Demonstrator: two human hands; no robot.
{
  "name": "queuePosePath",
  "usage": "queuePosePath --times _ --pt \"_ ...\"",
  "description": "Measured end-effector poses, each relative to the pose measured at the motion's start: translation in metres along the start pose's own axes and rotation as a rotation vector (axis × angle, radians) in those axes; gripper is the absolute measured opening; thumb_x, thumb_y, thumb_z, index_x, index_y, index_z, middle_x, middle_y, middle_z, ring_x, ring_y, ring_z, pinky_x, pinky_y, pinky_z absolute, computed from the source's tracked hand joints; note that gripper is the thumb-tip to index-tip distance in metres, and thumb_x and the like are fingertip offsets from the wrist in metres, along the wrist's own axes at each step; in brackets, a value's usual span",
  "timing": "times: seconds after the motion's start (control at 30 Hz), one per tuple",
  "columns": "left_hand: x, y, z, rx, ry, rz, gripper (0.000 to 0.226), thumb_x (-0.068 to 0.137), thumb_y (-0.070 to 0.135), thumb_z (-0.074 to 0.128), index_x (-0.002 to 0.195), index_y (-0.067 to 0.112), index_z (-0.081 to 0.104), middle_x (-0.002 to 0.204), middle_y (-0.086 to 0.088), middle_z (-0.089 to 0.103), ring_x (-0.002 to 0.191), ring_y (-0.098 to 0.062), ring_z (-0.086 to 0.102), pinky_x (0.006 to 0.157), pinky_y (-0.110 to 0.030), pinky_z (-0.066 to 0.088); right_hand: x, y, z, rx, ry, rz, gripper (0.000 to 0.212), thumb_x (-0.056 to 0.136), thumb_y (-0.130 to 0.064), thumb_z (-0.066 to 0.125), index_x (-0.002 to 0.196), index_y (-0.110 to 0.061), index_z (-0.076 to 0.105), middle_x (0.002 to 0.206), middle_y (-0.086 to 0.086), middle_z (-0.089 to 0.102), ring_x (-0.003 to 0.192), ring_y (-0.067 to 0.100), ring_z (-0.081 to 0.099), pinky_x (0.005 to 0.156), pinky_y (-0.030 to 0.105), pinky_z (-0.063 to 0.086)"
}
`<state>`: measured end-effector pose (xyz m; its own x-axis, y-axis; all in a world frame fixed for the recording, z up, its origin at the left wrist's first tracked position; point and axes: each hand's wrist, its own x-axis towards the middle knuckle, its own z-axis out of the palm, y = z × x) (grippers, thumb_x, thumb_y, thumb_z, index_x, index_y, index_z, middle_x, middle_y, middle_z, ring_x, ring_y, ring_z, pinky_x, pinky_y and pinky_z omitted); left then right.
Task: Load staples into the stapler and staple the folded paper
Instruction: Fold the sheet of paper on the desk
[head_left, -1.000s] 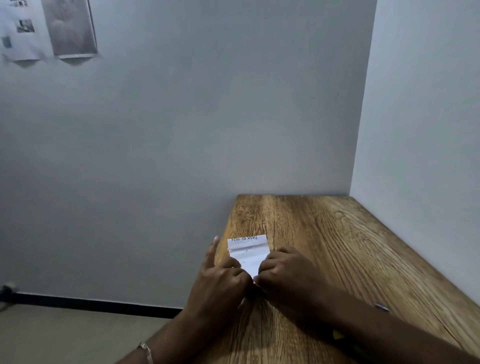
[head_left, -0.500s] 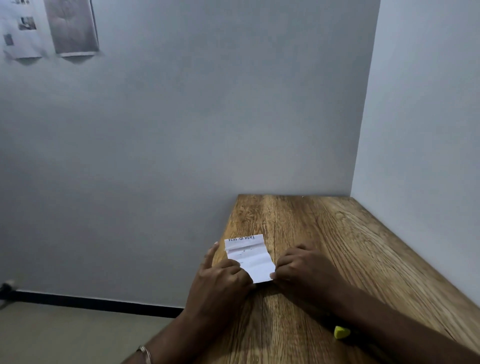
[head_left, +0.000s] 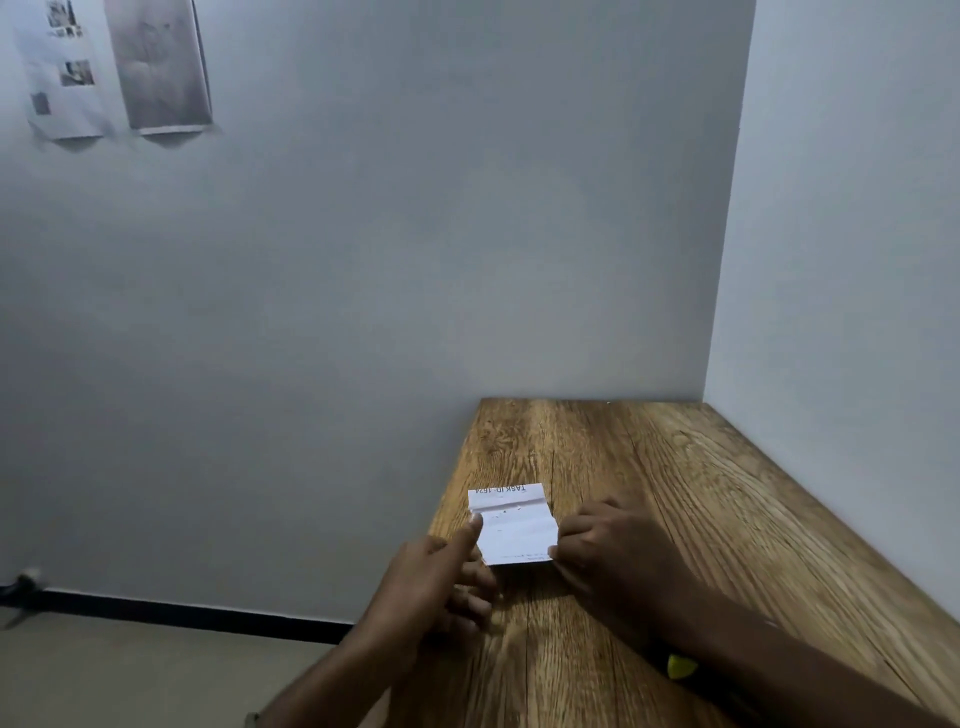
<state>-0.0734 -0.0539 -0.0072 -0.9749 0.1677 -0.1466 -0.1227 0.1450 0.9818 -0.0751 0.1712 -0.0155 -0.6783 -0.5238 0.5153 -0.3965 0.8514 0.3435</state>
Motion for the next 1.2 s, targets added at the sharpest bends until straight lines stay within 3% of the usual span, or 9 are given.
queuePosePath --times 0.1,0.23,0.47,1.2 --pt "0.001 0.007 -0.001 -0.184 -0.112 -0.194 0.060 0.085 0.054 0.062 0.107 -0.001 0.063 0.088 -0.019 0.077 0.067 -0.028 0.075 0.049 -0.030 0.056 0.002 -0.001 -0.005 -0.065 0.022 -0.052 0.021 0.082 -0.032 0.067 0.062 -0.024 0.069 0.068 -0.011 0.070 0.065 0.011 0.065 0.064 0.032 0.052" --pt "0.006 0.006 0.001 -0.311 -0.136 -0.240 0.040 0.088 0.036 0.067 0.113 0.005 0.063 0.088 -0.017 0.078 0.073 -0.030 0.076 0.050 -0.031 0.059 0.001 -0.001 -0.012 -0.075 0.074 -0.062 0.023 0.079 -0.032 0.073 0.059 -0.025 0.067 0.066 -0.012 0.069 0.065 0.011 0.065 0.063 0.032 0.053" --pt "0.011 0.002 0.013 -0.348 -0.183 -0.301 0.025 0.089 0.008 0.066 0.108 -0.009 0.065 0.088 -0.019 0.077 0.060 -0.020 0.074 0.047 -0.027 0.059 0.003 -0.007 -0.015 -0.101 0.075 -0.112 0.018 0.078 -0.031 0.074 0.063 -0.026 0.067 0.066 -0.013 0.068 0.069 0.011 0.065 0.067 0.032 0.053" --pt "0.008 0.000 0.027 -0.238 -0.130 -0.167 0.013 0.090 0.008 0.065 0.101 0.001 0.064 0.084 -0.014 0.078 0.057 -0.016 0.072 0.050 -0.026 0.059 -0.011 0.026 -0.009 -0.125 -0.028 0.038 0.006 0.078 -0.031 0.075 0.073 -0.028 0.076 0.075 -0.013 0.074 0.076 0.012 0.068 0.072 0.035 0.050"
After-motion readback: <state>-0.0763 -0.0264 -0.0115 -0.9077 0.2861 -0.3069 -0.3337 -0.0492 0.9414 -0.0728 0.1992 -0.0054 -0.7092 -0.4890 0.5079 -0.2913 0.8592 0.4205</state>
